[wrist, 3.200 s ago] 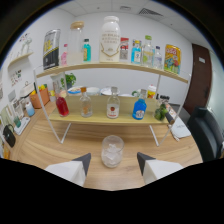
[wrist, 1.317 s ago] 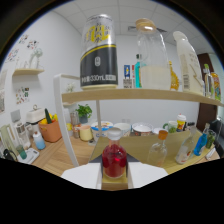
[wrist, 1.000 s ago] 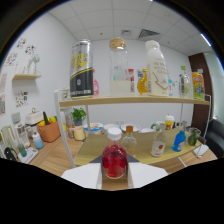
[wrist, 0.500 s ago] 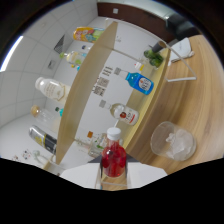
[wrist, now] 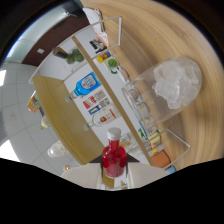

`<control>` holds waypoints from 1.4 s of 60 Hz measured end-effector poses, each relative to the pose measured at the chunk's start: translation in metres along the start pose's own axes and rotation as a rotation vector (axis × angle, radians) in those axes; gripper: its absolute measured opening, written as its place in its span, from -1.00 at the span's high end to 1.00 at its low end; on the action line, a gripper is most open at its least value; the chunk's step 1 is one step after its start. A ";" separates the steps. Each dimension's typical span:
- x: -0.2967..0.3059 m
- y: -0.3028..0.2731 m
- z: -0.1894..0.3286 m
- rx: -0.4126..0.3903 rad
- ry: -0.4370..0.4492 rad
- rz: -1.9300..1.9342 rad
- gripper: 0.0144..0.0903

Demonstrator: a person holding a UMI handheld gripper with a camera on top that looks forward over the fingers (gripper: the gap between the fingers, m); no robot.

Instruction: Make me a cup of Vodka Sunrise.

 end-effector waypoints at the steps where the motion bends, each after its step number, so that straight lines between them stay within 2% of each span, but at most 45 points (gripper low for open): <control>1: -0.002 -0.002 0.000 -0.001 -0.008 0.017 0.49; 11: 0.001 -0.006 -0.002 0.009 -0.004 0.075 0.49; 17: -0.001 -0.003 -0.004 0.009 0.027 -0.040 0.49; 23: -0.005 0.007 -0.004 0.008 0.094 -0.376 0.49; 36: -0.015 0.041 0.001 -0.018 0.176 -1.305 0.48; 42: 0.018 0.045 0.004 -0.057 0.247 -1.603 0.48; 52: 0.095 0.033 0.006 -0.135 0.389 -1.874 0.49; 70: 0.198 -0.003 0.000 -0.270 0.600 -2.009 0.48; 78: 0.224 -0.015 -0.008 -0.296 0.696 -1.998 0.49; 84: 0.225 -0.016 -0.005 -0.295 0.707 -1.993 0.49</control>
